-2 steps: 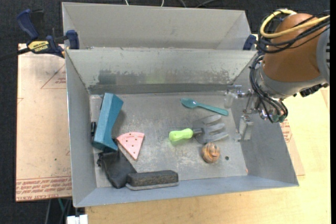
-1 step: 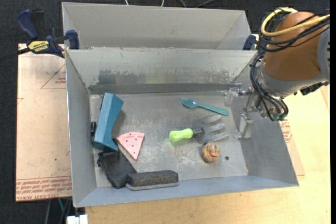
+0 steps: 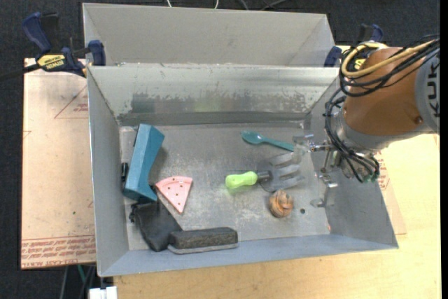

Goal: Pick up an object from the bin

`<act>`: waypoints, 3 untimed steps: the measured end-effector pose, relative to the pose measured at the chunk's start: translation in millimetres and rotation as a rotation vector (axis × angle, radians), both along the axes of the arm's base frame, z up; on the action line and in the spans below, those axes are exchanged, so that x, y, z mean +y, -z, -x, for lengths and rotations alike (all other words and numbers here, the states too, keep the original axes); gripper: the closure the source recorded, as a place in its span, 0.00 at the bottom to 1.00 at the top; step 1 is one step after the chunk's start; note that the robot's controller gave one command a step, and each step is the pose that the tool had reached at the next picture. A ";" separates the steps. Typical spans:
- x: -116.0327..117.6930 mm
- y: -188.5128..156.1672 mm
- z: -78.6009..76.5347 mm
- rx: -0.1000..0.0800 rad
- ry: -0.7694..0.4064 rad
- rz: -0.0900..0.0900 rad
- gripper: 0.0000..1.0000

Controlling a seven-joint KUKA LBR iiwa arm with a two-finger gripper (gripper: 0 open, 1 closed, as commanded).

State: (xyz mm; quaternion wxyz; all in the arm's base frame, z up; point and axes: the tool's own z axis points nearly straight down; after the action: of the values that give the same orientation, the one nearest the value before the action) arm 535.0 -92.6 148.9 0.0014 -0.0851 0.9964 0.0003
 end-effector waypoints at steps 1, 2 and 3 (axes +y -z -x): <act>9.1 20.4 29.4 -0.003 -0.348 0.002 0.00; 28.9 19.8 36.2 0.001 -0.473 0.001 0.00; 44.0 79.5 12.9 -0.001 -0.724 0.001 0.00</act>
Offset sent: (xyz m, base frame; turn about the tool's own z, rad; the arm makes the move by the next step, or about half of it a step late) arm -0.0414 0.0436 -0.0187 -0.6460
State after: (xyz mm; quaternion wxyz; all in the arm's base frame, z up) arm 522.2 -48.6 69.4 0.0016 -0.4325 0.9016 0.0002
